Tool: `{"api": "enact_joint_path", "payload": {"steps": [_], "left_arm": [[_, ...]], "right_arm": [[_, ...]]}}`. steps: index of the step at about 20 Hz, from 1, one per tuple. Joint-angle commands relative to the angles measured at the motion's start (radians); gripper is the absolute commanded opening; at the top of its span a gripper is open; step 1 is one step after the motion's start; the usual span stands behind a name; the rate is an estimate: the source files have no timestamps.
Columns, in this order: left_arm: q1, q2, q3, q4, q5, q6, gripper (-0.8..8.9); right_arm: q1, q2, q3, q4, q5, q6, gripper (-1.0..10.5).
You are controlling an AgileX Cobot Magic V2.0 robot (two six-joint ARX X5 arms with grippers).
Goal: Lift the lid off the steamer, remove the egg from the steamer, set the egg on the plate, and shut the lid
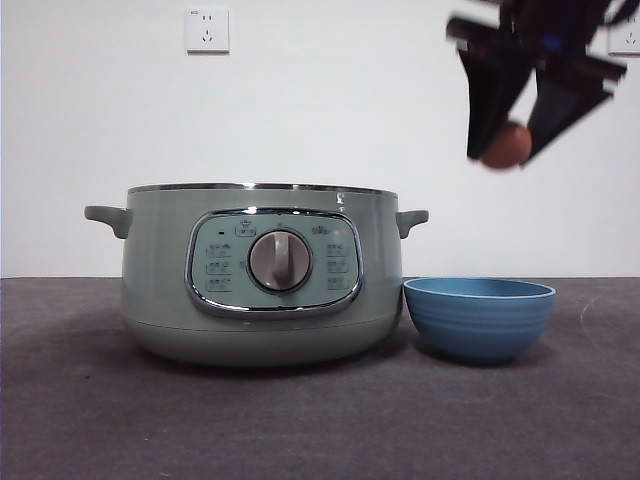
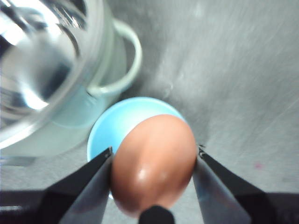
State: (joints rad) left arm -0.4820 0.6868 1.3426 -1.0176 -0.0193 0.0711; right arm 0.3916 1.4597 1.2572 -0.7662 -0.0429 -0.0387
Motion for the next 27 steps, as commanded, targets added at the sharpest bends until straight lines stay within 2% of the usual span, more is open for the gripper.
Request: {"api": "enact_joint_path", "payload": {"steps": [1, 5, 13, 27], "left_arm": [[-0.003, -0.01, 0.016, 0.051, 0.002, 0.009, -0.08], [-0.003, -0.01, 0.016, 0.051, 0.001, 0.008, -0.08], [-0.003, -0.009, 0.016, 0.051, 0.0, 0.008, -0.08], [-0.003, 0.011, 0.016, 0.055, 0.001, 0.009, -0.08]], "right_arm": [[-0.001, 0.011, -0.096, 0.107, -0.051, -0.007, -0.1], [0.002, 0.071, -0.171, 0.198, -0.06, -0.008, -0.1], [0.004, 0.246, -0.172, 0.274, -0.061, -0.01, -0.1], [0.01, 0.311, -0.172, 0.323, -0.063, -0.03, -0.1]]}}
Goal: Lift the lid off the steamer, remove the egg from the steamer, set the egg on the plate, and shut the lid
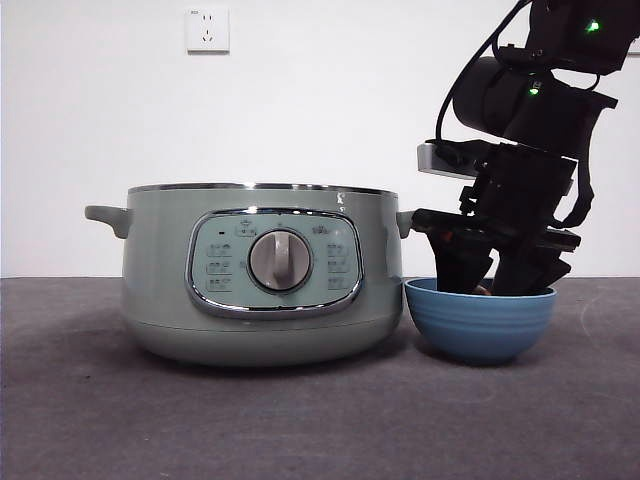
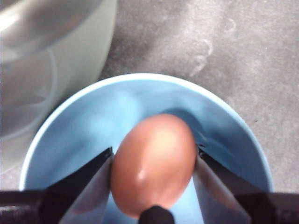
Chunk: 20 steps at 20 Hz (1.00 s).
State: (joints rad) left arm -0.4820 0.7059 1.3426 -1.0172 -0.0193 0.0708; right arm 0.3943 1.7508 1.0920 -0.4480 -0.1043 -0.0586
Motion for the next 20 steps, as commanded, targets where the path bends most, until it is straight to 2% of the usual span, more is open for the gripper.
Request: {"api": "enact_joint_path", "payload": {"steps": [1, 5, 7, 10, 16, 20], "left_arm": [[-0.003, -0.008, 0.016, 0.055, 0.001, 0.009, -0.08], [-0.003, -0.008, 0.016, 0.054, 0.001, 0.009, -0.08], [-0.003, -0.008, 0.016, 0.054, 0.001, 0.009, -0.08], [-0.003, -0.008, 0.016, 0.055, 0.001, 0.009, -0.08], [-0.003, 0.026, 0.016, 0.076, 0.01, 0.01, -0.08], [-0.003, 0.103, 0.016, 0.148, 0.08, 0.012, -0.08]], "right_arm": [[0.007, 0.026, -0.007, 0.004, -0.002, -0.011, -0.1], [0.021, 0.036, -0.007, 0.01, -0.002, -0.021, -0.1], [0.021, 0.036, -0.007, 0.006, -0.002, -0.021, 0.5], [0.021, 0.036, -0.007, -0.006, -0.002, -0.021, 4.0], [0.022, -0.016, -0.004, -0.008, -0.001, -0.02, 4.2], [0.022, -0.188, -0.004, -0.082, 0.0, -0.02, 4.2]]}}
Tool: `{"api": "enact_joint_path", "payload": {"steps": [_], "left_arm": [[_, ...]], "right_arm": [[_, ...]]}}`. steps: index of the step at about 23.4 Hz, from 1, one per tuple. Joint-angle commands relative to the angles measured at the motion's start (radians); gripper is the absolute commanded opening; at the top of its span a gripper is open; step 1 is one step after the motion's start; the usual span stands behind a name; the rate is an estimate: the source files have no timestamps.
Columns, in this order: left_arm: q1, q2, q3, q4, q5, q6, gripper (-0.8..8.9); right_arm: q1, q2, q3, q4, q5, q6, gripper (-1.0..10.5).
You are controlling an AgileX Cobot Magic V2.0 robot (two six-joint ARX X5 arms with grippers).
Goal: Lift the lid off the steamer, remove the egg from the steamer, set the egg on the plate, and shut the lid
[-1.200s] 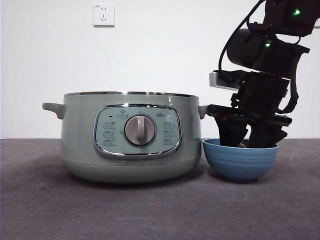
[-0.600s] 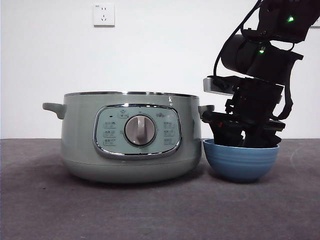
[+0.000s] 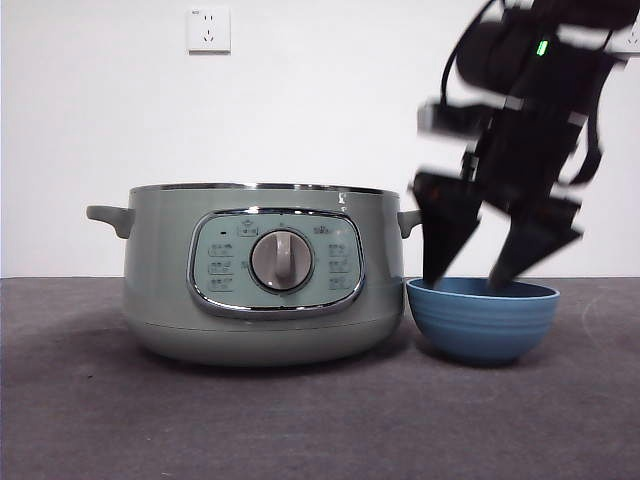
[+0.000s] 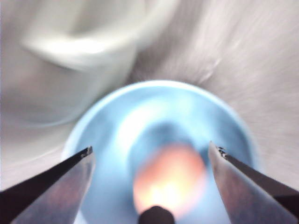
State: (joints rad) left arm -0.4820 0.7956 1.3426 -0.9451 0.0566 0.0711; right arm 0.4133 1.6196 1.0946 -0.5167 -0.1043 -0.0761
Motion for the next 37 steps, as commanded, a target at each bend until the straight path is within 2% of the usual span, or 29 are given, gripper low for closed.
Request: {"api": "enact_joint_path", "payload": {"steps": [1, 9, 12, 15, 22, 37], "left_arm": [[-0.003, 0.044, 0.016, 0.103, 0.007, 0.012, -0.08], [-0.009, 0.355, 0.016, 0.34, 0.109, 0.012, -0.08], [-0.026, 0.476, 0.016, 0.433, 0.108, 0.018, -0.08], [-0.027, 0.589, 0.016, 0.506, 0.105, 0.031, -0.08], [-0.029, 0.709, 0.016, 0.561, 0.098, 0.035, -0.08], [-0.029, 0.793, 0.016, 0.575, 0.077, 0.037, -0.08]], "right_arm": [[0.003, -0.122, -0.006, -0.039, 0.001, -0.001, 4.2], [0.002, -0.65, -0.005, -0.076, 0.006, 0.027, 4.1], [0.001, -0.782, -0.005, -0.076, 0.01, 0.027, 4.1], [0.001, -0.866, -0.005, -0.076, 0.058, 0.031, 4.1], [0.001, -0.907, -0.005, -0.076, 0.058, 0.031, 4.1], [0.001, -0.901, -0.005, -0.075, 0.058, 0.031, 4.1]]}}
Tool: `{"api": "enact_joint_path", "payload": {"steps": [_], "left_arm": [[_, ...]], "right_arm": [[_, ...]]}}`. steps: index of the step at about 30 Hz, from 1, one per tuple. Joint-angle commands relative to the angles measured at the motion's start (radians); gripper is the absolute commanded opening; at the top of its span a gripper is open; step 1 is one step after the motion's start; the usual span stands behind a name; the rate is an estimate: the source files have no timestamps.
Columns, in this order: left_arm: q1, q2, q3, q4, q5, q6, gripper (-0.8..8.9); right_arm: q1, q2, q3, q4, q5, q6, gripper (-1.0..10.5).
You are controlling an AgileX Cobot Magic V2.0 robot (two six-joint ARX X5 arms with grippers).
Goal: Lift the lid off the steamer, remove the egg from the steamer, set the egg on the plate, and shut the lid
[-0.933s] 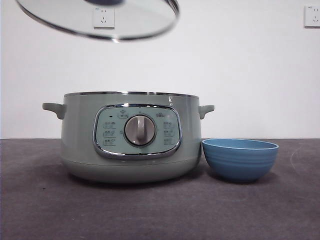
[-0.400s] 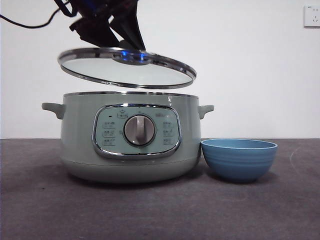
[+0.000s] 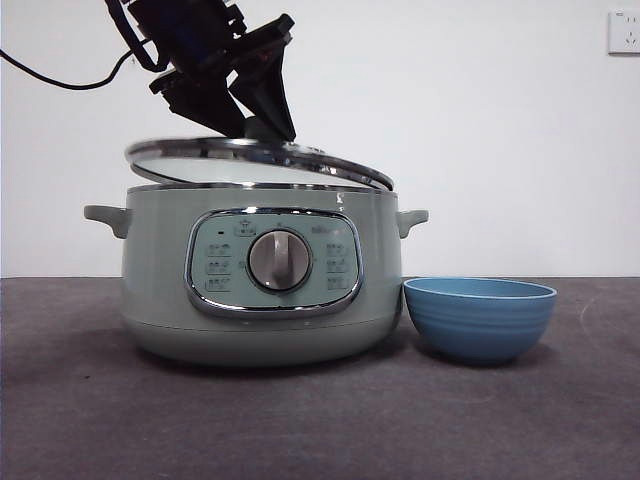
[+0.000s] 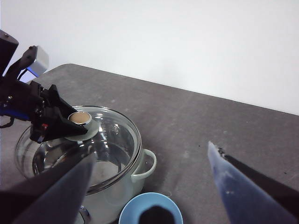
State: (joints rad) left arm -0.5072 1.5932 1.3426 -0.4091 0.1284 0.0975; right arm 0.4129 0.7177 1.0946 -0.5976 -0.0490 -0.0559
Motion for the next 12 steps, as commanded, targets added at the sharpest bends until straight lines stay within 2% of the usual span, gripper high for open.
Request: {"api": "enact_joint_path", "payload": {"steps": [1, 12], "left_arm": [[-0.003, -0.003, 0.016, 0.039, 0.005, 0.011, -0.08], [-0.004, 0.031, 0.016, 0.011, 0.007, 0.008, -0.08]], "right_arm": [[0.001, 0.0, -0.005, 0.006, 0.003, 0.01, 4.1], [0.001, 0.0, -0.005, 0.006, 0.002, 0.01, 4.1]]}}
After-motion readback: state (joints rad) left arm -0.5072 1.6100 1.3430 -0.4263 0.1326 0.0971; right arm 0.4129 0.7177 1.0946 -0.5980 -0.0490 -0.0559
